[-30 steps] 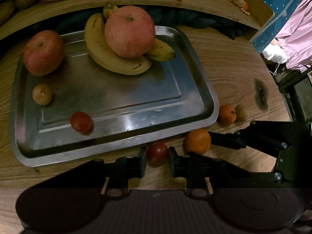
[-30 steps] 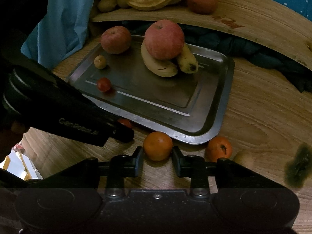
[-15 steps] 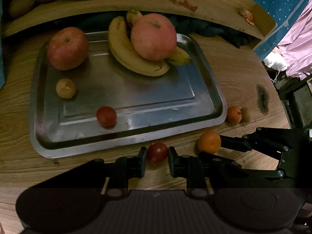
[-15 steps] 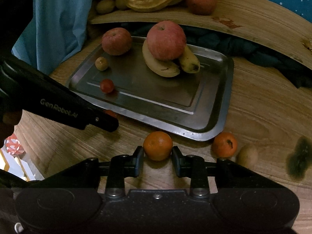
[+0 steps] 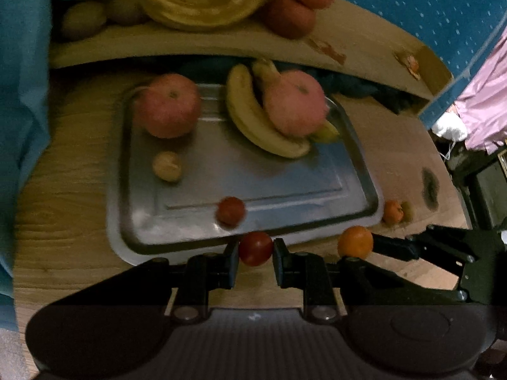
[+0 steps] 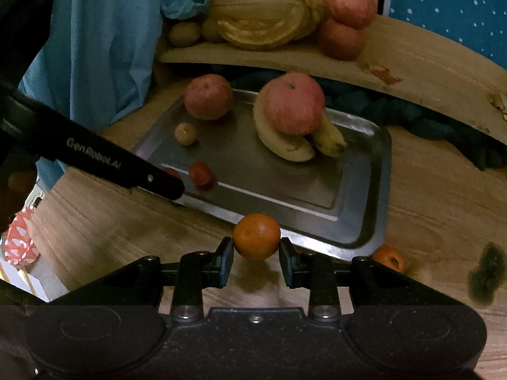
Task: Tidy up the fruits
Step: 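Carry the orange in the right tool while the left tool carries the tomato over the tray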
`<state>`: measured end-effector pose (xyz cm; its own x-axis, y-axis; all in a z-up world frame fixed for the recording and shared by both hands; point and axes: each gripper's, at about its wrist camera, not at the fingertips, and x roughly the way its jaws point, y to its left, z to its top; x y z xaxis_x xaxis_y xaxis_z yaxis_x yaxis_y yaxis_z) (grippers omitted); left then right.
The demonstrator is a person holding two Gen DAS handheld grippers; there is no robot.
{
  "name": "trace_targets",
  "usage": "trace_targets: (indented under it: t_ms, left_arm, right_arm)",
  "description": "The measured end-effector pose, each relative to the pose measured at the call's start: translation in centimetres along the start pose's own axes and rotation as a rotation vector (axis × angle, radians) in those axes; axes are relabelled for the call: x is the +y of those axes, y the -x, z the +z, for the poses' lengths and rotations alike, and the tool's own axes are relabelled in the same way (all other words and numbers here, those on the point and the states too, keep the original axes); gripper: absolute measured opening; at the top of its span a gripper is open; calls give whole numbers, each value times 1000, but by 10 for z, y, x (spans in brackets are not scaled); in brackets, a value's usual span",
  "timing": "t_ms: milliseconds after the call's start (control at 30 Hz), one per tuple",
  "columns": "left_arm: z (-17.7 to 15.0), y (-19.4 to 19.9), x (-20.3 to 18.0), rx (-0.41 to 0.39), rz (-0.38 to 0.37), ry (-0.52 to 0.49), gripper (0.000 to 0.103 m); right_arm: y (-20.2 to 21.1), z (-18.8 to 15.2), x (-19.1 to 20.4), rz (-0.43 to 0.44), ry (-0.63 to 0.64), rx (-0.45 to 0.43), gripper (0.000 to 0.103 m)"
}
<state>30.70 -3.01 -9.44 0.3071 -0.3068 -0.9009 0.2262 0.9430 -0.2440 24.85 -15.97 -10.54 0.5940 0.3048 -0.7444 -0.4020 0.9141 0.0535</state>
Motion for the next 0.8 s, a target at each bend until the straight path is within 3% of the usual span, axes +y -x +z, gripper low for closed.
trace_targets:
  t_ms: [467,800]
  left_arm:
    - [14,8,52,-51,16,17,25]
    - [34,-8,69,-29,-4,-6,25]
  right_arm:
    - [-14,33,32,-32,21,-56,33]
    - [-28,49,32,-77,-7,-59,33]
